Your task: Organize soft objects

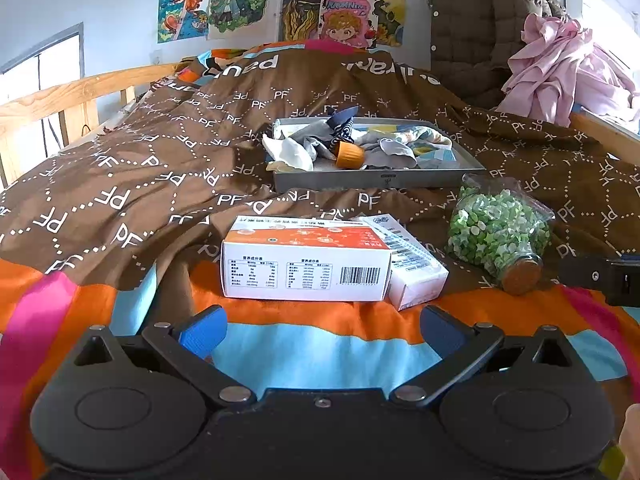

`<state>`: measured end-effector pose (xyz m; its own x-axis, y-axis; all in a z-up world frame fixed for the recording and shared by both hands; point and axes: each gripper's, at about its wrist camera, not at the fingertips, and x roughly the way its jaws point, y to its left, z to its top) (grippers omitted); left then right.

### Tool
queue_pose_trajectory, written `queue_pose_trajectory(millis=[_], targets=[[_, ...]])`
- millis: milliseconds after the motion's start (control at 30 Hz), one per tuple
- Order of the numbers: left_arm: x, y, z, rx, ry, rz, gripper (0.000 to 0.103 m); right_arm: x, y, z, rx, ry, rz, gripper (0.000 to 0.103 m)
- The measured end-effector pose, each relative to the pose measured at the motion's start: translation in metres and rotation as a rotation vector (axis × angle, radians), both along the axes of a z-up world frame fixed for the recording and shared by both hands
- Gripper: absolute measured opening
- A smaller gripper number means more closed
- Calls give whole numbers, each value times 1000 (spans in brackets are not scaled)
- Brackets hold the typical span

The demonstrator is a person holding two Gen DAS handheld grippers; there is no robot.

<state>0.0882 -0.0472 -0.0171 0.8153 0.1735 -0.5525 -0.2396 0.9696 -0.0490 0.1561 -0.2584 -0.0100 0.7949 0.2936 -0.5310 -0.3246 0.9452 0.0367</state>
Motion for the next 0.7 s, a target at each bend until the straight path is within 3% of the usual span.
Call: queue_pose_trajectory(millis=[700], targets=[[-3, 1, 1, 9, -4, 10, 102, 2, -2, -2, -1, 22, -8, 103]])
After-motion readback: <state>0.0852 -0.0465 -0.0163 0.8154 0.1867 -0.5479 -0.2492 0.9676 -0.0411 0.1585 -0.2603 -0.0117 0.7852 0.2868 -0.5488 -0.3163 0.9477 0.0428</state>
